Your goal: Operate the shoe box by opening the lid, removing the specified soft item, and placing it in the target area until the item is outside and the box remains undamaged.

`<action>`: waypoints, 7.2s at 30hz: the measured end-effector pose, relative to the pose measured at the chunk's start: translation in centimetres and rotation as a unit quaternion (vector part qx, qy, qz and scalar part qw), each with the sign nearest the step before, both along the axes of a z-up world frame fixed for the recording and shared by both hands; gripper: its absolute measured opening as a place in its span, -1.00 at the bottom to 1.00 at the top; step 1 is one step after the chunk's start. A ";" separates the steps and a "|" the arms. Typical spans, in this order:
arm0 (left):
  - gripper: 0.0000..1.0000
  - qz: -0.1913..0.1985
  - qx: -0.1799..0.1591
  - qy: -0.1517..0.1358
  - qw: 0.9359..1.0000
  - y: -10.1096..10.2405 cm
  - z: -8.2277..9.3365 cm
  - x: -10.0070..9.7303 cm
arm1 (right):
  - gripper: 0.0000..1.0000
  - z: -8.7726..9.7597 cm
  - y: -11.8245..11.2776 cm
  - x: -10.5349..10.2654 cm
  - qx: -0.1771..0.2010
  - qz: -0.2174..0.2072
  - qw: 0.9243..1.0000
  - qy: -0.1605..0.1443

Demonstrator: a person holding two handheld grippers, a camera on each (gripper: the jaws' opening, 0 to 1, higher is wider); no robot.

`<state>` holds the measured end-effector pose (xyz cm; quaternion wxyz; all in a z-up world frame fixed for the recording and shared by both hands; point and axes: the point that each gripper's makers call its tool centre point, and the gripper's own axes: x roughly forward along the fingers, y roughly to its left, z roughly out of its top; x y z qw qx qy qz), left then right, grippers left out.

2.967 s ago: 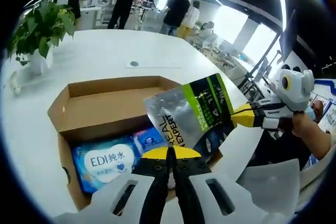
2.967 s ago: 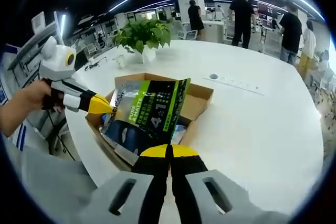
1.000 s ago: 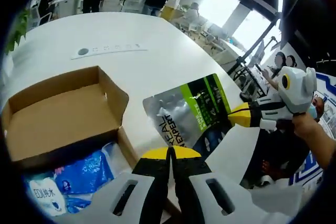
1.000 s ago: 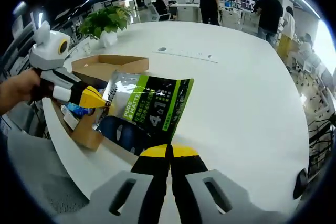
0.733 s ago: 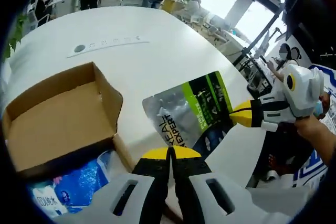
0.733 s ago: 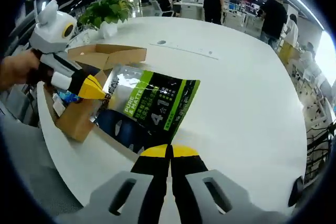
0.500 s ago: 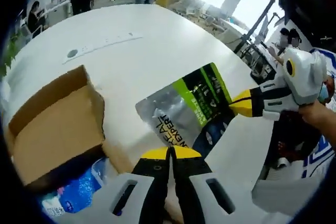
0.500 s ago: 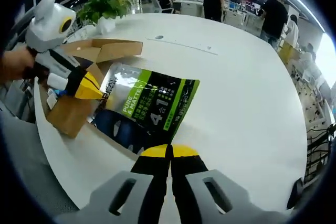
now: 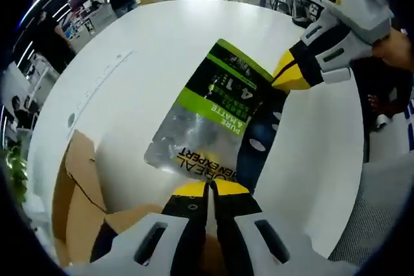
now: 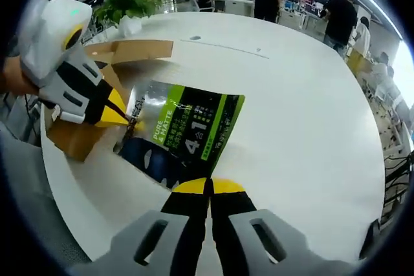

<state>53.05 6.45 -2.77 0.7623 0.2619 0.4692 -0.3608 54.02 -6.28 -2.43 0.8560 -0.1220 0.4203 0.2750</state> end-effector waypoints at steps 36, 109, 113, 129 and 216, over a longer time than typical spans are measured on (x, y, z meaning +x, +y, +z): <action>-0.95 0.031 -0.076 -0.020 0.996 -0.6 4.3 -1.1 | -0.85 1.2 -1.9 -0.3 -0.027 -0.006 0.998 -0.056; -0.09 0.339 -0.164 -0.139 0.916 33.9 11.4 -11.6 | -0.28 12.1 22.2 -6.2 0.012 0.281 0.954 -0.109; -0.15 0.350 -0.161 -0.128 0.914 34.2 9.9 -12.0 | -0.36 10.8 23.0 -6.1 0.001 0.299 0.948 -0.112; -0.61 0.384 -0.158 -0.093 0.905 34.9 6.8 -12.9 | -0.57 5.8 27.0 -4.5 -0.058 0.353 0.924 -0.133; -0.79 0.397 -0.165 -0.092 0.898 34.1 7.2 -13.7 | -1.00 15.9 28.2 -3.8 0.003 0.331 0.913 -0.241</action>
